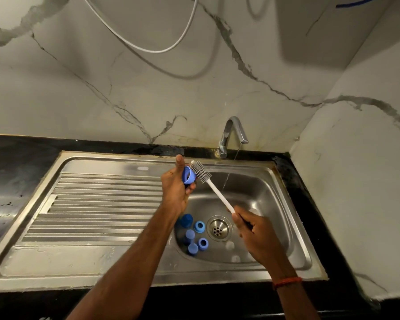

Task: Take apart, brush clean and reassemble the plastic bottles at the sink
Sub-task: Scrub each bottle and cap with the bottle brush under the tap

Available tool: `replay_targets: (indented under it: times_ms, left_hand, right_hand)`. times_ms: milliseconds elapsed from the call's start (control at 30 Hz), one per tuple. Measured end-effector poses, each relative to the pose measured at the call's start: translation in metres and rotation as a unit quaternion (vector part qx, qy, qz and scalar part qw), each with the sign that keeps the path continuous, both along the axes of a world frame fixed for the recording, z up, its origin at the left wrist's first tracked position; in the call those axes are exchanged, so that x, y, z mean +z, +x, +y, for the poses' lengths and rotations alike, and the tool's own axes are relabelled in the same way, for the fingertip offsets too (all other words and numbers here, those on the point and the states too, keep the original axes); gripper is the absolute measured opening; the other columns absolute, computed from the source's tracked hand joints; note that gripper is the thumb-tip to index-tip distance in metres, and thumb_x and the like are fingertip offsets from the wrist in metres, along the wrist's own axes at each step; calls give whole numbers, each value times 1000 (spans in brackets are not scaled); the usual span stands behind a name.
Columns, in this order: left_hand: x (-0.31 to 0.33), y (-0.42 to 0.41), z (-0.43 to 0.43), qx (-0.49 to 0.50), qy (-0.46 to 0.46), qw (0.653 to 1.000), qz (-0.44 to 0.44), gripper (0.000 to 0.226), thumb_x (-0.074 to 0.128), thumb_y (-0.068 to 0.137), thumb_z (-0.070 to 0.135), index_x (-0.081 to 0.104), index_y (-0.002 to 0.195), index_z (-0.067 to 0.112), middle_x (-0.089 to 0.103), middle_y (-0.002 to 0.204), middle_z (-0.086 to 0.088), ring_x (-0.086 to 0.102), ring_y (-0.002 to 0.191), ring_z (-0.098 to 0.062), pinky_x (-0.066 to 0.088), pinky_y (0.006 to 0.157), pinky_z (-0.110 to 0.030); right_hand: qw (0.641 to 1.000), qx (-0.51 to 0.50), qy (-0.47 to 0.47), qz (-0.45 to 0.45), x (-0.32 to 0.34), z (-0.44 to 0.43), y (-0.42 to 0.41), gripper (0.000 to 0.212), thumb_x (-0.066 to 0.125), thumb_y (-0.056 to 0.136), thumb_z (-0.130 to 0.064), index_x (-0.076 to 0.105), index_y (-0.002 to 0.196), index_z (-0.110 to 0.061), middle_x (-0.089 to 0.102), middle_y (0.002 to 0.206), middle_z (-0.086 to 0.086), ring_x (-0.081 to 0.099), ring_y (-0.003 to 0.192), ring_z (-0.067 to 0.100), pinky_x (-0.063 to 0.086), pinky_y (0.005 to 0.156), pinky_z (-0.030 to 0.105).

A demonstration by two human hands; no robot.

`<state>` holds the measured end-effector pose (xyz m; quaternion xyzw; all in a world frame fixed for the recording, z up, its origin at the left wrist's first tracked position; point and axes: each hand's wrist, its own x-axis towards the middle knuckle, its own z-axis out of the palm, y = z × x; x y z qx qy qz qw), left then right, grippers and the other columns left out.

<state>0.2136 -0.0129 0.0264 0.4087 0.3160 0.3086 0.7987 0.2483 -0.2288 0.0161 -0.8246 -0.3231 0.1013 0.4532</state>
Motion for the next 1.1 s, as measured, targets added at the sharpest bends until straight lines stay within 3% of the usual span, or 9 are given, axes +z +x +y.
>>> replay_targets:
  times_ms: [167, 300, 400, 567, 667, 800, 900, 1000, 1100]
  left_hand:
    - [5, 11, -9, -63, 87, 994, 11, 49, 57, 91, 52, 56, 61, 14, 54, 51, -1, 46, 42, -12, 36, 38, -21]
    - [9, 15, 3, -37, 39, 999, -8, 52, 66, 75, 59, 59, 75, 8, 52, 65, -9, 45, 45, -14, 36, 35, -19]
    - [2, 18, -5, -63, 31, 997, -16, 46, 65, 78, 54, 63, 80, 8, 53, 66, -9, 46, 44, -12, 36, 34, -18]
    - [6, 30, -18, -90, 22, 995, -31, 40, 60, 82, 49, 64, 80, 10, 54, 62, -7, 43, 39, -10, 32, 32, -17]
    - [5, 35, -12, -41, -26, 998, -32, 42, 59, 87, 52, 64, 85, 10, 55, 70, -8, 42, 42, -9, 36, 34, -16]
    - [0, 41, -10, -8, -129, 990, -65, 44, 72, 74, 55, 63, 86, 14, 58, 69, -4, 55, 53, -12, 51, 47, -18]
    - [-2, 44, -12, -40, -180, 977, -109, 40, 77, 76, 52, 61, 88, 17, 65, 78, -3, 63, 65, -16, 55, 55, -21]
    - [-3, 48, -15, -62, -200, 971, -113, 52, 74, 74, 62, 58, 88, 14, 64, 76, -4, 58, 50, -12, 48, 44, -17]
    - [-3, 52, -20, -55, -159, 983, -67, 64, 58, 77, 78, 57, 76, 14, 55, 64, -1, 46, 42, -9, 35, 36, -18]
  right_hand:
    - [998, -45, 4, -51, 2, 9, 13, 45, 53, 94, -42, 65, 128, -17, 68, 67, 3, 65, 60, 16, 53, 62, 35]
    - [997, -26, 14, -67, 0, -2, 21, 43, 52, 93, -45, 69, 124, -21, 57, 56, -3, 52, 50, 8, 48, 52, 28]
    - [995, -27, 7, -91, -7, -11, 29, 41, 50, 95, -48, 68, 124, -26, 58, 60, -6, 56, 56, 9, 51, 56, 32]
    - [991, -11, -1, -132, 2, -6, 41, 33, 51, 99, -38, 67, 123, -22, 48, 59, -14, 53, 59, 7, 45, 54, 25]
    - [996, 14, 25, -89, 4, -21, 50, 35, 53, 96, -37, 65, 126, -26, 60, 66, -17, 61, 66, 4, 45, 61, 12]
    - [997, -29, 44, -53, -4, -39, 61, 38, 54, 93, -40, 70, 121, -21, 66, 68, -4, 62, 60, 10, 51, 58, 23]
    - [997, -49, 47, -47, -6, -38, 67, 31, 57, 95, -35, 71, 118, -20, 60, 63, -11, 54, 54, 7, 43, 54, 15]
    - [998, -34, 44, -31, -6, -36, 70, 18, 62, 96, -27, 71, 112, -27, 61, 65, -11, 55, 56, 6, 46, 57, 17]
    - [998, -21, 48, -20, -7, -33, 73, 18, 65, 95, -24, 72, 111, -23, 61, 64, -13, 58, 57, 7, 48, 58, 21]
